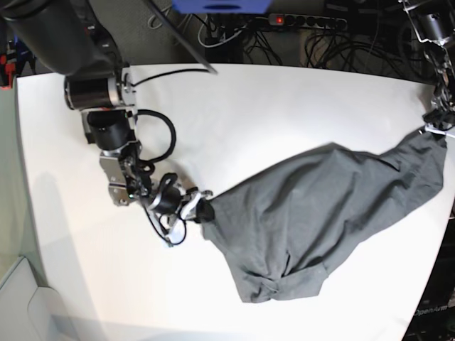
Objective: Layout the t-shirt on the table in an organized manner, then fold the t-shirt properly
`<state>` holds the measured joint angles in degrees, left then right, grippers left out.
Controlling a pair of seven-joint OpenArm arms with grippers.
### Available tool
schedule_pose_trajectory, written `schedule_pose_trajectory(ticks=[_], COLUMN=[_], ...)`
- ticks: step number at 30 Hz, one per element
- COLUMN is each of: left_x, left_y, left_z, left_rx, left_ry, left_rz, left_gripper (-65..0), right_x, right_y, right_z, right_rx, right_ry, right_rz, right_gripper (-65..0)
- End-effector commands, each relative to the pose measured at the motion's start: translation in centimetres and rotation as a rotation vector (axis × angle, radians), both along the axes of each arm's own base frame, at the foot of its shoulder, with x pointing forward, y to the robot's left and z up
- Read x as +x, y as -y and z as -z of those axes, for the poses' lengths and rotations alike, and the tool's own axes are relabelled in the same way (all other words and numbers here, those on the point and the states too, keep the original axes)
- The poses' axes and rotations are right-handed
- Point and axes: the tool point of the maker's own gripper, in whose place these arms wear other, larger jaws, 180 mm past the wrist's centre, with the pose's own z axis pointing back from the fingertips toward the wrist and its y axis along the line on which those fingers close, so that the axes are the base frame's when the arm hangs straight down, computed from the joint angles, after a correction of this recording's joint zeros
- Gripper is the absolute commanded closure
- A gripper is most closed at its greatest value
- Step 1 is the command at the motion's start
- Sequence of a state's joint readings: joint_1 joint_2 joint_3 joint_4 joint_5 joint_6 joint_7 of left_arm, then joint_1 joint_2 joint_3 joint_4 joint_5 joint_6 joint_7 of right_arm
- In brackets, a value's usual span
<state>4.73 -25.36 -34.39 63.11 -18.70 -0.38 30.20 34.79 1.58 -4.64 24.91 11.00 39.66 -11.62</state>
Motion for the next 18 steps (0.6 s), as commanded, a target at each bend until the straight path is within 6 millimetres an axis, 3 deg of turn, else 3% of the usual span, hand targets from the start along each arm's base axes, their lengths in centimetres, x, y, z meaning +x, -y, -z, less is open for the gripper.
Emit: schedule_pose_trajectory(ticks=[1, 4, 8, 13, 14, 18], left_x=[0.9, 1.0, 1.5, 2.1, 2.1, 2.1], left_y=[-0.6, -0.3, 0.4, 1.0, 1.1, 1.1], left_z=[-1.4, -1.2, -1.7, -2.4, -2.4, -2.4], left_rx=[0.024, 0.017, 0.018, 0.029, 0.025, 0.025], left_ry=[0.035, 0.037, 0.059, 0.083, 0.085, 0.085], left_rz=[0.003, 0.002, 0.015, 0.032, 0.031, 0.031], left_gripper=[-32.9, -32.9, -32.9, -32.9, -32.9, -32.9], right_x=[0.3, 0.5, 1.4, 1.1, 0.8, -1.2], right_y=[0.1, 0.5, 1.9, 1.6, 0.8, -1.6], right_z=[-0.3, -0.6, -4.4, -14.0, -16.0, -20.9], right_rx=[-0.031, -0.055, -0.175, -0.363, -0.377, -0.497], right_ry=[0.002, -0.005, 0.094, 0.339, 0.392, 0.520], right_rz=[-0.027, -0.038, -0.090, -0.149, -0.160, -0.234], right_gripper=[-2.4, -0.5, 0.0, 0.0, 0.0, 0.0])
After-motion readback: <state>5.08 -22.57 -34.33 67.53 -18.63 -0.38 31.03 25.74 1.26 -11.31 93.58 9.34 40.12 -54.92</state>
